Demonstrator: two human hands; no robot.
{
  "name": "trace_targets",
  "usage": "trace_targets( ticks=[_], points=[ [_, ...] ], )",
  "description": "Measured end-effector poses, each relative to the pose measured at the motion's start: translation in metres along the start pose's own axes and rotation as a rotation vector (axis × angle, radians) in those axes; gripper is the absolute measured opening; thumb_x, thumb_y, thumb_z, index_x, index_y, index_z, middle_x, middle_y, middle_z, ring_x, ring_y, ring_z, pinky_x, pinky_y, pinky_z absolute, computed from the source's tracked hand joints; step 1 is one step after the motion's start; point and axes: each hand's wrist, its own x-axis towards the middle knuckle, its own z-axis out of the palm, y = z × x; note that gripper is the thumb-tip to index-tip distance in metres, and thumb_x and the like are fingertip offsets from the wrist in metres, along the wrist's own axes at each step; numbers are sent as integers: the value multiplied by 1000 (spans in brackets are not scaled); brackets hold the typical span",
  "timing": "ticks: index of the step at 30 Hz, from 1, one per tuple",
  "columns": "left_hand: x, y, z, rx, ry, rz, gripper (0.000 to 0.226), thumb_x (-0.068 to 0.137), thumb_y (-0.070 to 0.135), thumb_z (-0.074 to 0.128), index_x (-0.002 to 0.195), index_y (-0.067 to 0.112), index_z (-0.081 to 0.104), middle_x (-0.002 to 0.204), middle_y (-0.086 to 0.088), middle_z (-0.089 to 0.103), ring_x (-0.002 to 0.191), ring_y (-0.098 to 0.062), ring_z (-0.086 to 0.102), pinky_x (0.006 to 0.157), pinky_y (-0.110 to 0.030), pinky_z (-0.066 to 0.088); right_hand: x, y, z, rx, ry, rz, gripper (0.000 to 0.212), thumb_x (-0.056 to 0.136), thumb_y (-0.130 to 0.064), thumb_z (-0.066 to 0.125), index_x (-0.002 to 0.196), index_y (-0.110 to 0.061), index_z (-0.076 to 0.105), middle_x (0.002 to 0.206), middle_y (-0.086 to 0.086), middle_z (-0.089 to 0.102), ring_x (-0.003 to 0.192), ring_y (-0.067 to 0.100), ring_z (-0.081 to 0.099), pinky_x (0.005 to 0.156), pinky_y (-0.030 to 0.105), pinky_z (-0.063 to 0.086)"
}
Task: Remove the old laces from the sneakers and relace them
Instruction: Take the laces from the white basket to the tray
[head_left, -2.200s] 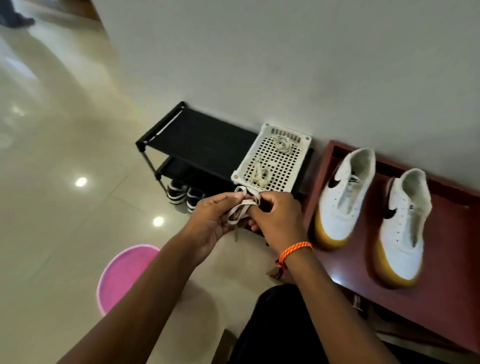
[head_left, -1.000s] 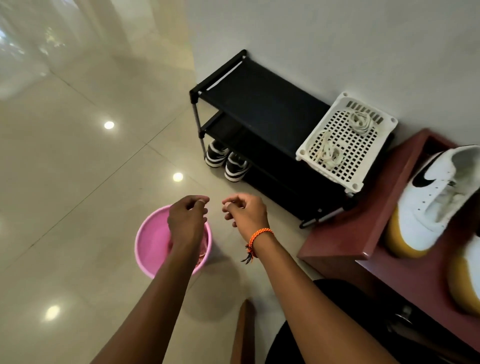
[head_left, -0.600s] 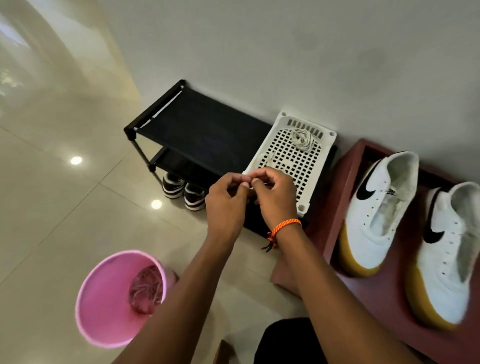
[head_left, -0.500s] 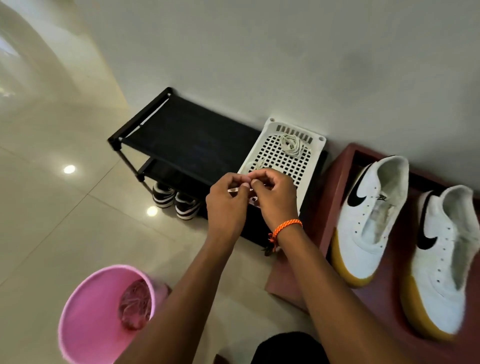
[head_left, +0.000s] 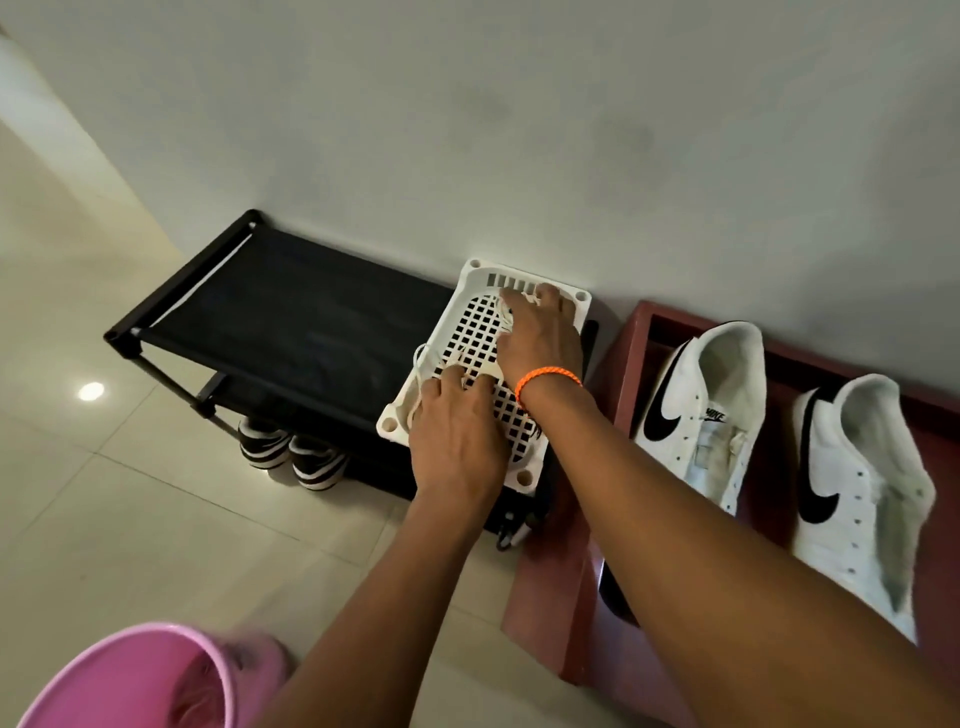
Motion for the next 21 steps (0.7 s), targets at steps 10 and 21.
trace_targets(
  ticks=[10, 21],
  points=[
    [3, 10, 3, -64, 19, -19, 25, 77, -12, 65, 84, 10, 76, 86, -4, 61, 78, -26, 59, 65, -45, 55, 6, 8, -4, 19, -84, -52, 28, 92, 3, 56, 104, -7, 80, 106, 18, 74, 103, 36, 70, 87, 40, 59],
    [-11, 79, -47, -879, -16, -165, 19, 88, 11, 83, 93, 29, 86, 68, 12, 73, 51, 1, 58, 54, -22, 47, -53, 70, -132, 567, 205, 92, 15, 81, -14, 85, 94, -22, 86, 86, -11, 77, 73, -10, 63, 74, 6, 46]
  ],
)
